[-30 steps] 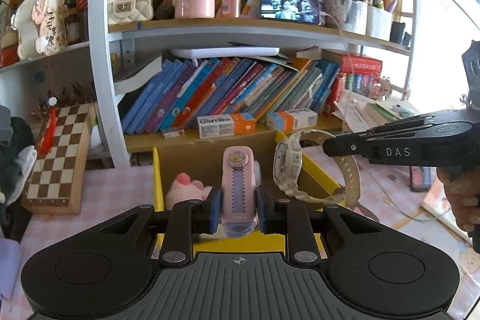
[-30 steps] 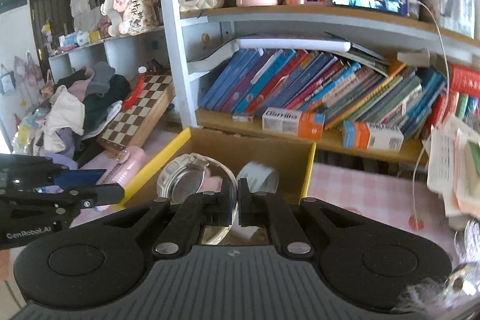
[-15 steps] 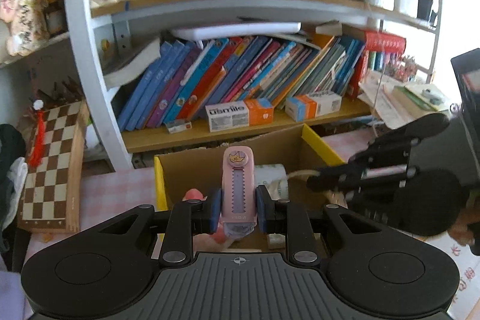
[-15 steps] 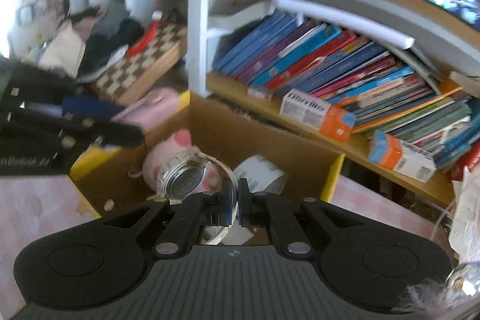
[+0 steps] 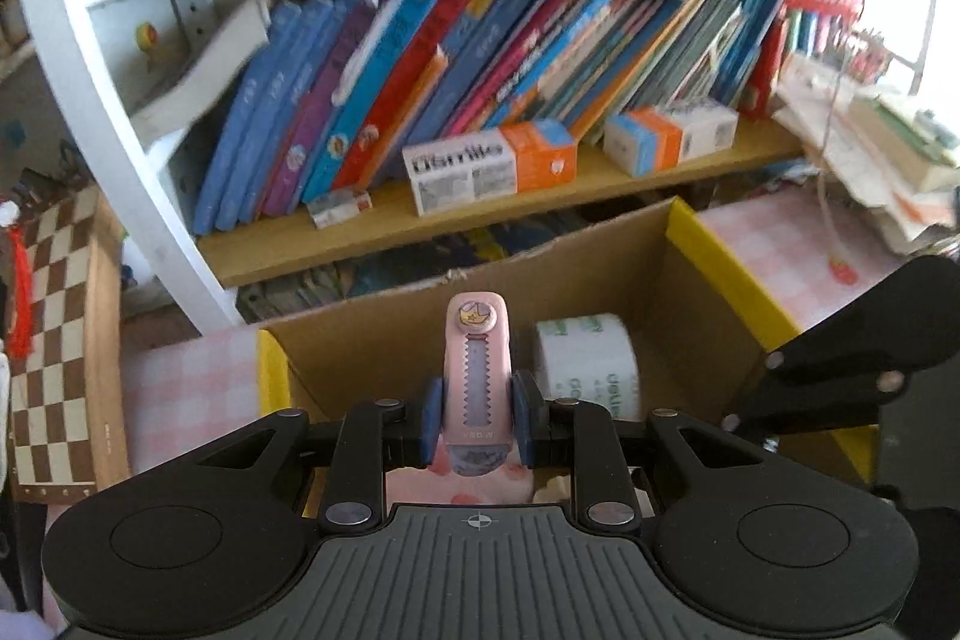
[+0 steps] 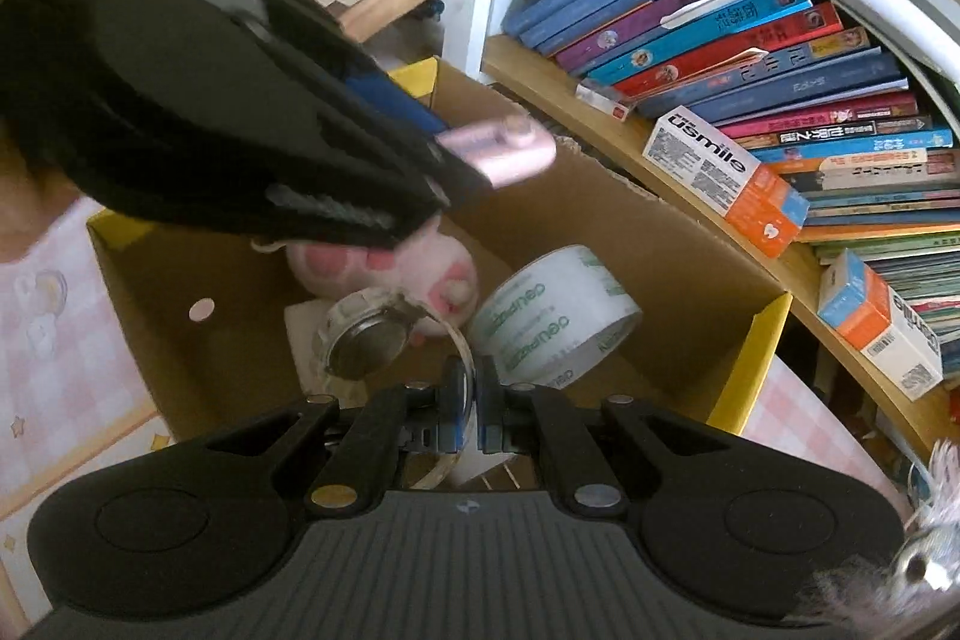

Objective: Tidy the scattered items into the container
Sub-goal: 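Carry the pink case toward the box with the left tool while the right tool lowers the robot-ball toy inside, then open the left tool to drop the pink case into the box while the right tool opens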

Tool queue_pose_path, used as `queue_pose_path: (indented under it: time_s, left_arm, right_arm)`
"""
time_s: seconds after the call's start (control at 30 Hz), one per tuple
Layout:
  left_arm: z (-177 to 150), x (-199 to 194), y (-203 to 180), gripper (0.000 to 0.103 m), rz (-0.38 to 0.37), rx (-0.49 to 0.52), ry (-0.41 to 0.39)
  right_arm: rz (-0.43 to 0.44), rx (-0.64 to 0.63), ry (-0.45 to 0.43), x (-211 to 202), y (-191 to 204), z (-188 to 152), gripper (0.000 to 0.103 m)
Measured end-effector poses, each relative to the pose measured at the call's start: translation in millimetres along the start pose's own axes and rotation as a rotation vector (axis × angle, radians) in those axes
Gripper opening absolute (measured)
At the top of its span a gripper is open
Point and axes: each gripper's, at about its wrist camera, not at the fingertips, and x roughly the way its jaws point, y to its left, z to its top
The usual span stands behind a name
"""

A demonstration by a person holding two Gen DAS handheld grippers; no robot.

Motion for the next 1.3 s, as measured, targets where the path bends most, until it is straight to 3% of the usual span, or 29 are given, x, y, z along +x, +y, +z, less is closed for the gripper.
queue_pose_path:
  time_s: [0.57,0.97,1.03,1.1,1.2,1.3]
  left_arm:
    - [5,57,-18,0.023,-0.011,0.053,0.169]
    - [1,63,-19,0.027,-0.013,0.061,0.189]
    - [1,58,-19,0.029,0.0,0.07,0.176]
    - [1,54,-20,0.036,0.013,0.078,0.163]
    - [2,39,-20,0.048,0.027,0.085,0.123]
    - [2,16,-23,0.052,0.034,0.098,0.067]
  right_arm:
    - [0.014,0.029,0.046,16,-16,-7,0.004]
    - [0.008,0.035,0.066,24,-17,-7,0.007]
    - [0.006,0.047,0.049,22,-18,-6,0.014]
    - [0.009,0.058,0.031,19,-19,-5,0.034]
    - [0.021,0.077,0.001,10,-20,-4,0.039]
    - [0.028,0.096,-0.034,-3,-22,-4,0.044]
